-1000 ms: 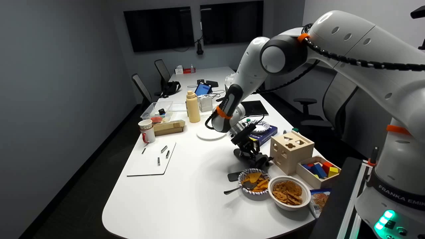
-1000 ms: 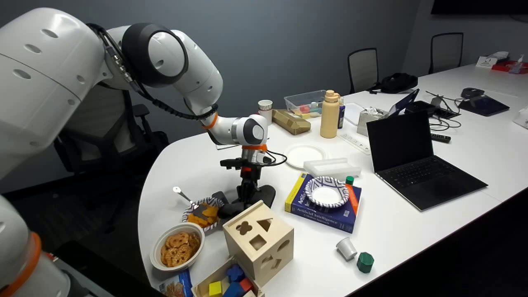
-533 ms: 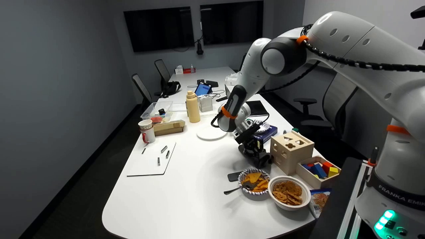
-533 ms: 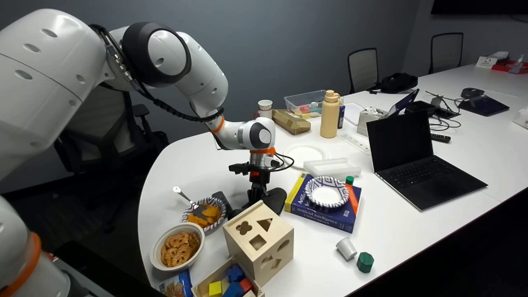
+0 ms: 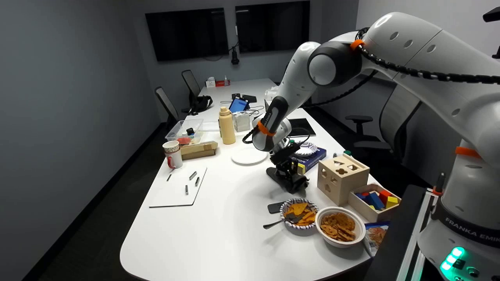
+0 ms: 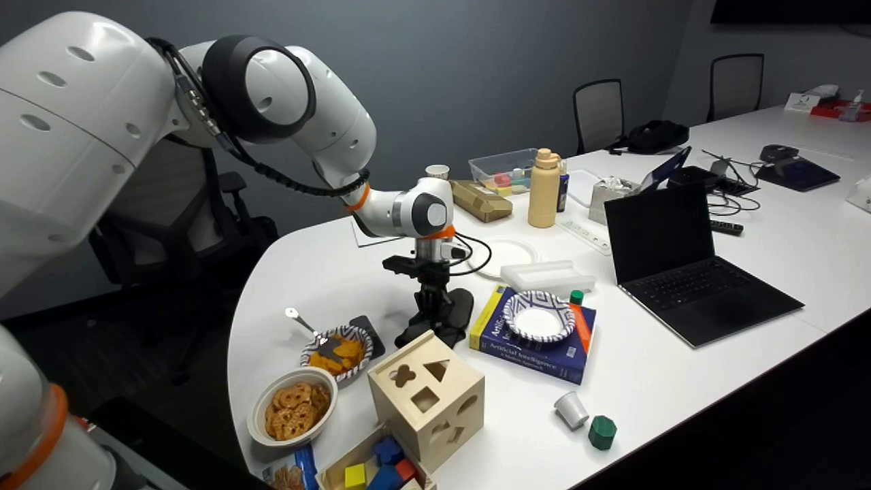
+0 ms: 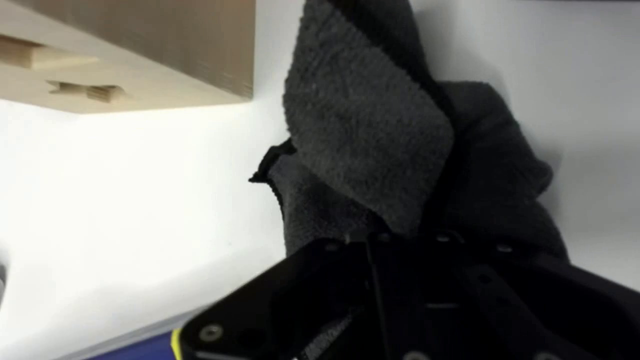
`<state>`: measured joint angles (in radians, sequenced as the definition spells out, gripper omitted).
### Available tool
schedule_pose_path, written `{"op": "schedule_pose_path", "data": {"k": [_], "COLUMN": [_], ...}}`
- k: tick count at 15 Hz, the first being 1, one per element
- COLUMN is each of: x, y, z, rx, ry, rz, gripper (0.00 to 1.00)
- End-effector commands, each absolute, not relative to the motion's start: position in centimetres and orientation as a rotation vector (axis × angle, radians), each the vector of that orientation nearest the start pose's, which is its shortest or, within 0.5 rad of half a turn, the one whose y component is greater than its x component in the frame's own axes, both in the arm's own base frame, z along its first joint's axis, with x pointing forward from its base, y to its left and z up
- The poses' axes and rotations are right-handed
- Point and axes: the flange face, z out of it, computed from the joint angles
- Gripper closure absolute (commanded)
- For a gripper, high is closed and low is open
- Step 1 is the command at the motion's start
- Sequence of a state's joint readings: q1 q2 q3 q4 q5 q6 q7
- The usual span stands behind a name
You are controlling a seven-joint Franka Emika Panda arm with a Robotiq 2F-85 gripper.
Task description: Wipe the table with the grey towel
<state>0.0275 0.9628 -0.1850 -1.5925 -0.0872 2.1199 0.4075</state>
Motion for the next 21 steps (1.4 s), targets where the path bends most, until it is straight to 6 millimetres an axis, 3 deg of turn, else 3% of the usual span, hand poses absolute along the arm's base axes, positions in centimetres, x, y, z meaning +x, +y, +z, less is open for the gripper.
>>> {"op": "schedule_pose_path", "data": {"k": [1,5,10,16,21], "x": [62.9,61.2,59.9,62.0,64.8], "y": [-6.8,-6.5,-9.9,-12.1,-11.4], "z": [3.3,2.8,3.5,3.5,3.4], "rx": [-3.201,-3.155,-3.177,-3.245,-3.219], "ry": [0.527,0.398,0.6,0.823,0.735], "rz": [0.573,0.686,0.753,0.603,0.505], "gripper": [0.98,0.98,0.98,0.98,0.98]}}
